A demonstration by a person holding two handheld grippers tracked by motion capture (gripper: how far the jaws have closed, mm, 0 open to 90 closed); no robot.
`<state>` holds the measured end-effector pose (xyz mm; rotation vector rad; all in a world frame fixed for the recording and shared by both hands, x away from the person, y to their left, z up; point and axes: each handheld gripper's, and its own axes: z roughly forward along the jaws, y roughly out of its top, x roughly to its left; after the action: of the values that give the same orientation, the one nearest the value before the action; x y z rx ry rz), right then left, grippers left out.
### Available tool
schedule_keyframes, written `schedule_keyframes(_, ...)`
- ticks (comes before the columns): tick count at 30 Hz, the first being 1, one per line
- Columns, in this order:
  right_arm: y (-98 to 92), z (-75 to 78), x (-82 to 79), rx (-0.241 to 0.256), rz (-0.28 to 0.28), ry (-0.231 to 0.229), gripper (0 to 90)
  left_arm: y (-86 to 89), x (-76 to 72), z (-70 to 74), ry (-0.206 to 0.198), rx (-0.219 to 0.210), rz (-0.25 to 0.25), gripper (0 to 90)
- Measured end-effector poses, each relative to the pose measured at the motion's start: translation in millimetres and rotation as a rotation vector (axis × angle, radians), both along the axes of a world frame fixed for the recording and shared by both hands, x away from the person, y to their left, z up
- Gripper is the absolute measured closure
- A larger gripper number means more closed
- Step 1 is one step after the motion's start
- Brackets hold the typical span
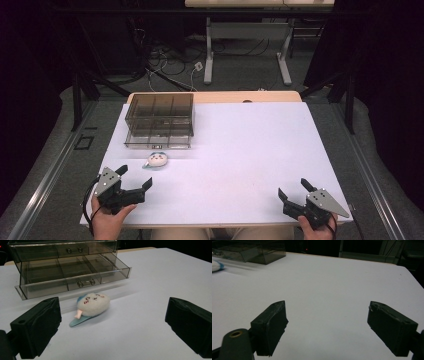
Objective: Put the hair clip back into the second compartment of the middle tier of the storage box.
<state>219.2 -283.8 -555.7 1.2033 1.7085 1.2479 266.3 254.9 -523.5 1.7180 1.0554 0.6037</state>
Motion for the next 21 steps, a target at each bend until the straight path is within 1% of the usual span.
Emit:
schedule_keyframes(1, -0.3, 0.1, 0.0, -0.002, -0.001, -0.003, 15.2, 0.0, 0.7, 1.1, 0.002, 0.006, -0.002, 0.7)
schedule_keyframes(2, -0.6, 0.5, -0.4, -0.005, -0.001, 0.004, 15.1, -0.2, 2.0, 2.2, 0.001, 0.010, -0.004, 1.0)
schedule_keyframes(3, -0.2, 0.3, 0.0, 0.006, -0.003, 0.001, 15.2, -0.9, 3.2, 3.2, 0.002, 0.009, -0.004, 1.1)
schedule_keyframes(5, -1.3, 0.5, -0.2, 0.010, -0.004, 0.004, 15.1, -1.6, 5.3, 5.4, 0.005, 0.016, -0.002, 1.1)
schedule_keyframes(8, -1.8, 0.1, -0.3, 0.010, -0.006, 0.007, 15.2, -1.0, 9.9, 8.2, 0.010, 0.042, -0.003, 1.1)
schedule_keyframes(13, -1.9, -0.7, 0.3, 0.011, -0.001, 0.006, 15.2, 0.5, 16.1, 9.9, 0.023, 0.046, 0.002, 1.1)
schedule_keyframes(16, -2.1, -0.6, 0.0, 0.014, 0.000, 0.006, 15.1, 1.6, 19.4, 10.8, 0.037, 0.037, 0.008, 1.1)
schedule_keyframes(17, -2.2, -0.4, -0.3, 0.011, -0.003, 0.012, 15.2, 2.3, 21.0, 11.5, 0.037, 0.043, 0.007, 1.1)
schedule_keyframes(18, -2.3, -0.7, -0.1, 0.016, -0.001, 0.007, 15.1, 2.3, 22.2, 12.1, 0.043, 0.038, 0.010, 1.1)
schedule_keyframes(19, -2.5, -0.8, -0.1, 0.016, -0.002, 0.006, 15.2, 3.1, 23.8, 13.1, 0.044, 0.046, 0.006, 1.1)
schedule_keyframes(21, -2.5, -1.1, 0.1, 0.019, -0.003, 0.008, 15.2, 3.3, 26.5, 14.7, 0.046, 0.048, 0.011, 1.1)
